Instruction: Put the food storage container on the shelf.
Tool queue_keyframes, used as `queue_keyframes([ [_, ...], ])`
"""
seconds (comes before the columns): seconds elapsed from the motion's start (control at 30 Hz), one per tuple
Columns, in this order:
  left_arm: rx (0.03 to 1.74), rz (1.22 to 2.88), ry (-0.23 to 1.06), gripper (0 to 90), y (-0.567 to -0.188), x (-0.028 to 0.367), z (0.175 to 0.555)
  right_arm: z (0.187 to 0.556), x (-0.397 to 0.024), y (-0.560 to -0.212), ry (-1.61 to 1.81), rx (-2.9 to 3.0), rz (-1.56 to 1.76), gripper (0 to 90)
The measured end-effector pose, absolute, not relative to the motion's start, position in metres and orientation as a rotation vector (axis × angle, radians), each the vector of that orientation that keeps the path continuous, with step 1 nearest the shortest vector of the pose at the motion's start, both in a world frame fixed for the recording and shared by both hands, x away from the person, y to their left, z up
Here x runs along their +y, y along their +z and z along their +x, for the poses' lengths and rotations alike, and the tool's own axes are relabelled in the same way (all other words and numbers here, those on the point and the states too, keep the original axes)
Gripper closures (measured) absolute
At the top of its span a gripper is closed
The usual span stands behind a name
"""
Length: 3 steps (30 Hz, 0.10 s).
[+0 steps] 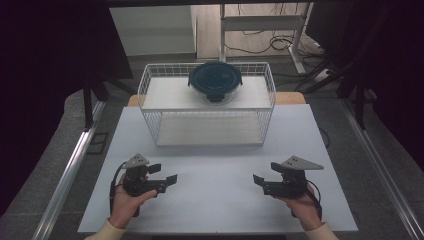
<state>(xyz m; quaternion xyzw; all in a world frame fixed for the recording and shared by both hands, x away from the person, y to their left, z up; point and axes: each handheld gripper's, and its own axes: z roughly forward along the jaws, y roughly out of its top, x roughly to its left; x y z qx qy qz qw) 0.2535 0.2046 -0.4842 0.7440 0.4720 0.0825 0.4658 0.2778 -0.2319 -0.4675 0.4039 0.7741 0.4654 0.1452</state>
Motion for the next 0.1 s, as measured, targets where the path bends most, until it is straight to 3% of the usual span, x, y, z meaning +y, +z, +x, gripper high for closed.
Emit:
queue_keyframes([
  [0.1, 1.171, 1.826, 0.2, 18.3, -0.4914, 0.2058, 0.253, 0.2773, -0.2341, -0.4691, 1.323, 2.212, 1.154, 16.5],
])
